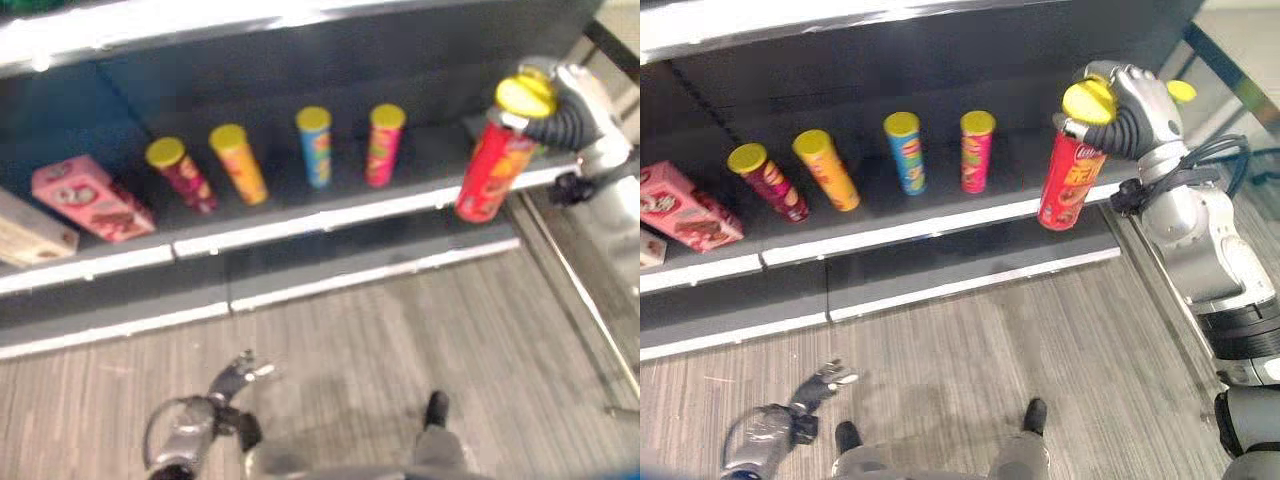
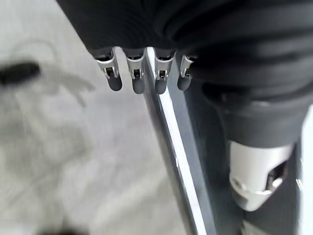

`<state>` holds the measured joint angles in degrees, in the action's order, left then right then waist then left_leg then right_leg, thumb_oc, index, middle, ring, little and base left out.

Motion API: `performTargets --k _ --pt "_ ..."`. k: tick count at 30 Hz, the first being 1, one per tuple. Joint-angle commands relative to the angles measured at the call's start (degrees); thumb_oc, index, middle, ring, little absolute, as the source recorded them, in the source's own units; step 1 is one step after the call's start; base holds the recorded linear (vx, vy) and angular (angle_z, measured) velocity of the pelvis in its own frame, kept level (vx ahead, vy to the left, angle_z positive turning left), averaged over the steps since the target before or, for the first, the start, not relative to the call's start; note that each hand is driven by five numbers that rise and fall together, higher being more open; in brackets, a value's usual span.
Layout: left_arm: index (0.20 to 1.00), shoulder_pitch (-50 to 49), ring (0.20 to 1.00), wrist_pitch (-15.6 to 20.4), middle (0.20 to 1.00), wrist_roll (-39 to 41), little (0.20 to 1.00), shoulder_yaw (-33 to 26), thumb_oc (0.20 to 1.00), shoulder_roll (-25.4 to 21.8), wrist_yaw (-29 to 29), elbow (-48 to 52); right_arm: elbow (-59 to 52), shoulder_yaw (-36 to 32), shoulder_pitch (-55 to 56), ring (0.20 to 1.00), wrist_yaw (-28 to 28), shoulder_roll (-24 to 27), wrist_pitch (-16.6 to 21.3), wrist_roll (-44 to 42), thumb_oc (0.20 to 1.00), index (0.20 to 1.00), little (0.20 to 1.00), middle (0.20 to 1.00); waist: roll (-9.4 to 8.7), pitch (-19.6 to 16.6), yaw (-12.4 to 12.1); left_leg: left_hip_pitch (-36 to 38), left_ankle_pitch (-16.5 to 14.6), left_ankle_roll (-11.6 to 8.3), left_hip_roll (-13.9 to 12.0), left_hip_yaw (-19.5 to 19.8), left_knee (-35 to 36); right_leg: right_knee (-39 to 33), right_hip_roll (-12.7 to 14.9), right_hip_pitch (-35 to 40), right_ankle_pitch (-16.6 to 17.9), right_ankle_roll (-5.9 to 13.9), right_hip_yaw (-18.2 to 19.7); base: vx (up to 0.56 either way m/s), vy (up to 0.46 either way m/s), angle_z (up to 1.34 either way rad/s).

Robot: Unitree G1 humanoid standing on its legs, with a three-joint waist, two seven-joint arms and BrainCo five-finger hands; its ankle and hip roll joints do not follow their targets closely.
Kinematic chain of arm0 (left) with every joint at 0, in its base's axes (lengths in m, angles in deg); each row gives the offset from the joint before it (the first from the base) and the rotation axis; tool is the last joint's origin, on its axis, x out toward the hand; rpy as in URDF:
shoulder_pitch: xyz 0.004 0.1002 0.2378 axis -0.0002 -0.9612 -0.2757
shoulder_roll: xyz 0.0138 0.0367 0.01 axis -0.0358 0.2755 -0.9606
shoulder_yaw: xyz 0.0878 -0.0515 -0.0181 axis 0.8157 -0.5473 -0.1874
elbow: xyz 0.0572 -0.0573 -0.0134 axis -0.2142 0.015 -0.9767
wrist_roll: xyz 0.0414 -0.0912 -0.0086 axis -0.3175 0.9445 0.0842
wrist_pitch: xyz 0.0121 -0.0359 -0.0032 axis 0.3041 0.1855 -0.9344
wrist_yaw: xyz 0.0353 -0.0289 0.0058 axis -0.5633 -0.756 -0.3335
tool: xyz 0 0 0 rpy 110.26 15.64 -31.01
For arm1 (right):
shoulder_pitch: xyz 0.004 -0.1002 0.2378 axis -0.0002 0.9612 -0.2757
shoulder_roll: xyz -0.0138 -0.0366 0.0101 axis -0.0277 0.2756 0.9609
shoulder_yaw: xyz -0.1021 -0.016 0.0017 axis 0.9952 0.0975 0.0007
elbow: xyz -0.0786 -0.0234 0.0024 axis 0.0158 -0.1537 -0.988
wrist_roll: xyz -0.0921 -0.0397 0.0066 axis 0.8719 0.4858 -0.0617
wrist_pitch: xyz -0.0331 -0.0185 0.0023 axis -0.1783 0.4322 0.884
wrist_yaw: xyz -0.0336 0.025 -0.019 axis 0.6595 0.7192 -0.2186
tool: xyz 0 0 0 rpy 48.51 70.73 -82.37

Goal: Put the goods on the table back onto the shelves and tidy them up.

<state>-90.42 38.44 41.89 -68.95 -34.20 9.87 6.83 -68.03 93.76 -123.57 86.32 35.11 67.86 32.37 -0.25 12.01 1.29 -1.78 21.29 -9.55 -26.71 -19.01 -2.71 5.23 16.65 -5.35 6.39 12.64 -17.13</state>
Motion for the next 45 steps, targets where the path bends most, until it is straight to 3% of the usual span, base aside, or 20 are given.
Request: performTargets --k 1,2,3,6,7,10,12,14,20,23,26,28,29,31,33,37,40,42,43,45 --pt "1.000 1.98 1.000 1.15 1.000 1.38 1.000 1.44 1.000 -6.36 0.38 3.23 -4.91 -2.77 -5.24 0.200 1.62 -1.22 2.47 -2.38 0.200 0.200 0.200 0.200 -3.14 0.40 -0.97 1.23 -4.99 -3.99 0.92 3.24 -9.78 -1.84 -1.50 1.11 -1.11 -3.04 2.59 0.03 -0.687 0.17" --pt "1.000 1.79 1.000 0.71 1.000 1.28 1.000 2.28 1.000 -5.68 -0.52 4.25 -5.74 -3.44 -2.92 0.200 1.22 -1.21 2.43 -2.37 0.200 0.200 0.200 0.200 -3.04 0.56 -0.57 0.27 -3.98 -3.00 0.85 -0.80 -13.18 -4.01 -4.41 4.38 -3.19 -5.51 1.81 0.03 -0.506 0.11" --pt "1.000 1.80 1.000 0.70 1.000 1.28 1.000 2.32 1.000 -5.71 -0.52 4.26 -5.80 -3.55 -2.82 0.200 1.20 -1.21 2.41 -2.36 0.200 0.200 0.200 0.200 -3.05 0.47 -0.67 0.23 -3.88 -2.97 0.85 -0.89 -13.08 -4.16 -4.45 4.30 -3.03 -5.56 1.85 0.04 -0.439 0.05" --pt "1.000 2.07 1.000 0.79 1.000 -0.13 1.000 3.03 1.000 -4.44 -0.32 3.87 -6.47 -4.09 -1.35 0.200 -0.41 -0.48 2.12 -2.73 0.200 0.200 0.200 0.200 -3.63 0.83 -1.32 -5.63 -10.86 -0.85 10.29 0.88 -14.06 -7.47 -5.83 7.29 -3.27 -6.25 1.69 0.06 -0.267 0.08" --pt "1.000 2.61 1.000 0.82 1.000 -1.49 1.000 3.52 1.000 -4.30 -0.03 3.62 -6.49 -5.33 0.23 0.200 -0.63 -0.33 2.32 -3.48 0.200 0.200 0.200 0.200 -3.18 0.57 -0.59 -8.05 -10.34 -0.83 10.98 -5.03 -9.94 -9.33 -7.64 8.69 -3.35 -6.43 0.98 0.11 -0.258 0.00" --pt "1.000 3.24 1.000 0.90 1.000 -1.84 1.000 3.77 1.000 -4.23 0.18 3.42 -6.49 -5.64 1.01 0.200 -1.00 -0.49 2.03 -3.47 0.200 0.200 0.200 0.200 -2.71 0.31 -1.28 -8.53 -8.77 -1.41 12.36 -6.28 -4.31 -10.23 -8.51 9.13 -3.54 -6.18 1.51 0.07 -0.055 0.21" --pt "1.000 4.12 1.000 1.28 1.000 -1.85 1.000 3.22 1.000 -3.88 0.62 2.56 -6.40 -5.52 0.98 0.200 -1.28 -0.93 1.75 -3.18 0.200 0.200 0.200 0.200 -2.50 0.66 -1.76 -8.85 -7.18 -2.01 14.87 -5.36 0.40 -10.23 -8.86 9.78 -3.86 -5.70 1.60 0.09 0.016 -0.14" --pt "1.000 3.79 1.000 1.38 1.000 -1.36 1.000 2.35 1.000 -3.44 0.48 2.70 -6.63 -5.30 0.88 0.200 -2.03 -1.84 1.24 -2.41 0.200 0.200 0.200 0.200 -2.53 0.51 -1.74 -6.91 -8.31 -1.60 14.95 -4.72 1.94 -10.23 -9.02 10.11 -4.08 -5.21 1.49 0.10 0.035 0.06" --pt "1.000 3.85 1.000 1.34 1.000 -1.81 1.000 0.93 1.000 -3.34 1.18 1.76 -5.61 -6.84 2.59 0.200 -1.87 -3.74 1.09 -2.29 0.200 0.200 0.200 0.200 -2.92 -1.32 -1.27 -2.19 -11.19 1.93 18.08 -5.64 7.49 -9.62 -7.69 10.86 -3.81 -3.63 1.52 0.14 0.098 -0.11" --pt "1.000 2.81 1.000 1.47 1.000 -1.00 1.000 -0.28 1.000 -3.87 1.15 2.56 -5.11 -6.69 2.45 0.200 -1.85 -4.52 0.84 -1.28 0.200 0.200 0.200 0.200 -3.63 -0.36 -1.99 0.30 -14.63 5.38 19.84 -7.29 7.71 1.57 -4.05 5.91 -2.33 -0.92 1.75 0.06 0.156 -0.25" --pt "1.000 2.43 1.000 1.12 1.000 -0.64 1.000 -0.20 1.000 -4.53 1.40 2.72 -5.13 -6.65 2.57 0.200 -2.30 -4.92 0.34 -0.93 0.200 0.200 0.200 0.200 -2.83 1.66 -1.44 1.37 -15.73 6.59 20.04 -6.89 7.71 11.20 -2.22 -0.51 0.45 1.15 4.96 0.03 0.130 -0.42" --pt "1.000 2.41 1.000 1.10 1.000 -0.82 1.000 -0.33 1.000 -4.74 1.48 2.28 -5.46 -6.65 2.79 0.200 -2.61 -4.87 0.12 -0.66 0.200 0.200 0.200 0.200 -3.03 2.01 -1.23 1.85 -16.65 6.57 20.64 -6.15 7.71 10.25 -1.16 -2.34 1.60 0.58 5.88 0.12 0.000 0.17" --pt "1.000 2.86 1.000 1.27 1.000 -0.76 1.000 -0.02 1.000 -4.75 1.22 1.97 -5.58 -8.06 4.29 0.200 -2.71 -3.52 -0.07 -0.75 0.200 0.200 0.200 0.200 -3.26 2.44 -0.31 1.50 -17.66 5.62 20.94 -4.13 7.71 1.25 -1.39 -3.71 1.75 -0.43 7.90 0.11 -0.093 0.28" --pt "1.000 2.88 1.000 1.33 1.000 -0.72 1.000 0.19 1.000 -4.86 1.17 2.20 -5.80 -8.72 5.02 0.200 -2.56 -2.88 -0.10 -0.68 0.200 0.200 0.200 0.200 -3.33 2.55 0.02 1.61 -18.14 5.32 21.01 -3.32 7.71 -1.82 -1.42 -4.19 2.83 -0.20 8.51 0.14 -0.107 0.36" --pt "1.000 3.00 1.000 1.62 1.000 -1.12 1.000 0.20 1.000 -4.72 0.72 2.12 -6.69 -11.36 8.06 0.200 -1.75 -2.14 0.03 -0.18 0.200 0.200 0.200 0.200 -3.81 2.67 0.86 2.82 -19.60 4.55 21.39 -1.53 7.71 -7.80 -0.55 -6.29 6.04 1.08 10.23 0.24 -0.154 0.75" --pt "1.000 2.63 1.000 1.84 1.000 -1.53 1.000 0.20 1.000 -4.48 0.03 2.58 -9.28 -15.61 13.07 0.200 -1.20 -1.71 0.19 0.78 0.200 0.200 0.200 0.200 -4.11 3.29 1.64 4.02 -20.38 3.77 22.14 0.88 7.71 -7.84 -0.25 -6.09 7.13 1.11 9.86 0.15 -0.137 1.05" --pt "1.000 0.56 1.000 1.60 1.000 -0.82 1.000 1.63 1.000 -3.64 -0.71 6.16 -10.69 -17.81 13.14 0.200 -1.23 0.54 -0.30 1.22 0.200 0.200 0.200 0.200 -2.16 4.00 2.08 1.81 -19.15 2.85 21.58 2.87 7.71 -9.36 -0.80 -5.11 7.24 0.47 7.41 0.02 -0.134 0.31" --pt "1.000 0.52 1.000 1.58 1.000 -0.81 1.000 1.69 1.000 -3.62 -0.70 6.21 -10.70 -17.85 13.22 0.200 -1.23 0.59 -0.29 1.21 0.200 0.200 0.200 0.200 -2.06 3.81 2.20 1.60 -19.11 2.83 21.54 3.03 7.71 -9.37 -0.82 -5.20 7.23 0.44 7.23 0.00 -0.040 0.12" --pt "1.000 -0.40 1.000 1.51 1.000 -0.89 1.000 3.37 1.000 -3.81 -1.34 7.59 -10.44 -16.65 9.44 0.200 -0.53 2.02 -0.64 2.55 0.200 0.200 0.200 0.200 -0.56 4.47 2.10 -0.48 -18.21 2.28 20.95 2.95 7.59 -9.66 -0.96 -6.10 6.87 0.13 6.40 -0.01 -0.058 0.09" --pt "1.000 -0.34 1.000 1.48 1.000 -0.65 1.000 3.92 1.000 -3.78 -1.40 8.39 -10.23 -14.68 5.94 0.200 -0.20 2.31 -0.93 3.27 0.200 0.200 0.200 0.200 0.10 5.11 1.86 -1.26 -18.12 2.15 20.84 2.88 7.12 -9.50 -0.97 -6.53 6.69 -0.04 6.37 -0.01 -0.046 -0.01"
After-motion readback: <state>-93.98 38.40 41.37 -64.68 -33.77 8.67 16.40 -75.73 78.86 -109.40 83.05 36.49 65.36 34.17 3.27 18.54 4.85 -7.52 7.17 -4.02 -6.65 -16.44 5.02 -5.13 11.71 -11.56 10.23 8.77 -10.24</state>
